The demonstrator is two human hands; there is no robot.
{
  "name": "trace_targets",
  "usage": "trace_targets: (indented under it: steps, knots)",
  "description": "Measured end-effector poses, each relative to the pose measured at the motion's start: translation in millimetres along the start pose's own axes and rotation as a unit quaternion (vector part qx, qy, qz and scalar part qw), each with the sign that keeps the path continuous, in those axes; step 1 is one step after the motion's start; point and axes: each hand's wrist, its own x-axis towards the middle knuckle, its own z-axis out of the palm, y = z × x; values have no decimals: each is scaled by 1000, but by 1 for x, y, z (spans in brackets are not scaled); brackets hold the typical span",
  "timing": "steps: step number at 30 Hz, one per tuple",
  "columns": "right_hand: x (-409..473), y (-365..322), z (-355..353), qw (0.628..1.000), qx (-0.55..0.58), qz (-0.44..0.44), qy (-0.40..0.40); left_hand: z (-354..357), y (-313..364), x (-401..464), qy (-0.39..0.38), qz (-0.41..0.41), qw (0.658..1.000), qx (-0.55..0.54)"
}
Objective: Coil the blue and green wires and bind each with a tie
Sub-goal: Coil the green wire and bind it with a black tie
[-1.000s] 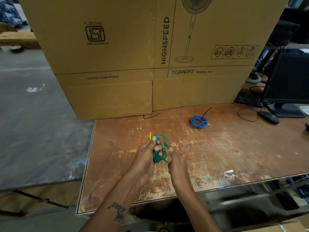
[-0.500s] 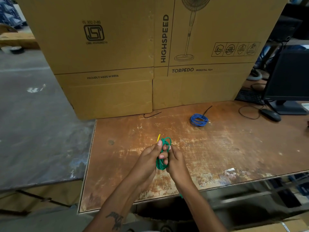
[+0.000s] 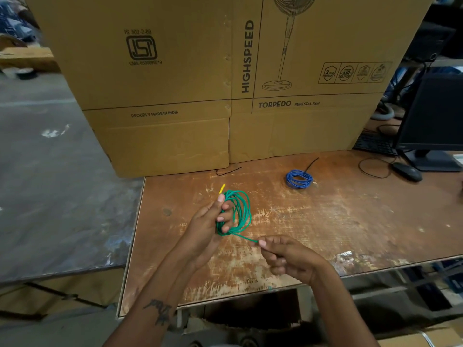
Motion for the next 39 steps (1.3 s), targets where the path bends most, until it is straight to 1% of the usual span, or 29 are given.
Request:
trace_targets:
  steps: [1,2,3,4,5,6,8,9,10,12,13,14,15,16,17,18,22,24,26,27,29,31,33,34,36,38,39]
  knots:
    - [5,-3,0,998,44,7,46,-2,-2,-1,-27,-4,999,37]
    - [9,-7,2,992,89,5,89,-2,-3,-2,-52,-6,993,101]
    - [12,-13,5,985,121,-3,124,-1,-5,-5,-74,-8,982,174]
    - [14,-20,9,980,125,-15,155,0,-9,-6,-91,-10,968,234]
    - [16,-27,15,978,96,-32,183,1,-13,-7,-102,-17,956,273]
    - [17,-34,20,975,42,-50,214,2,-18,-8,-106,-25,947,303]
    - [16,-45,31,952,-99,-82,276,3,-28,-7,-98,-26,923,371]
    - [16,-50,36,930,-180,-100,304,3,-34,-6,-85,-17,909,407]
    - [14,-55,42,898,-269,-114,330,3,-39,-4,-70,-8,895,439]
    - [8,-63,57,806,-426,-130,390,7,-46,-3,-42,10,869,493]
    - [4,-66,66,765,-471,-138,417,11,-48,-4,-38,15,865,501]
    - [0,-69,75,738,-488,-151,440,15,-50,-5,-34,19,861,508]
    - [-3,-70,82,726,-485,-160,461,20,-51,-6,-28,27,853,521]
    - [-3,-70,88,721,-474,-169,476,24,-53,-7,-14,40,844,535]
    - [-4,-68,93,722,-459,-180,485,28,-55,-9,5,54,840,539]
    - [-3,-64,96,727,-447,-190,486,31,-58,-10,26,64,846,528]
    - [-6,-45,112,745,-413,-249,462,28,-68,-5,108,68,901,415]
    - [-8,-34,118,748,-395,-282,452,21,-68,1,100,72,919,374]
    - [-8,-27,118,747,-377,-318,446,18,-64,3,69,78,938,330]
    - [-7,-24,116,757,-349,-335,439,18,-63,2,56,84,950,296]
    - [-8,-21,114,793,-247,-365,420,15,-59,-3,50,102,962,248]
    - [-10,-16,113,815,-135,-369,425,14,-57,-6,60,115,964,234]
    - [-15,-13,109,825,-94,-337,444,14,-54,-6,75,120,965,223]
    - [-18,-12,106,840,-98,-307,436,15,-52,-6,80,122,965,218]
    - [-26,-14,102,895,-125,-221,365,16,-46,-4,83,123,969,197]
    - [-31,-16,103,949,-156,-81,260,16,-41,-1,87,122,974,168]
    - [-29,-14,103,967,-149,-14,207,16,-40,0,89,124,976,158]
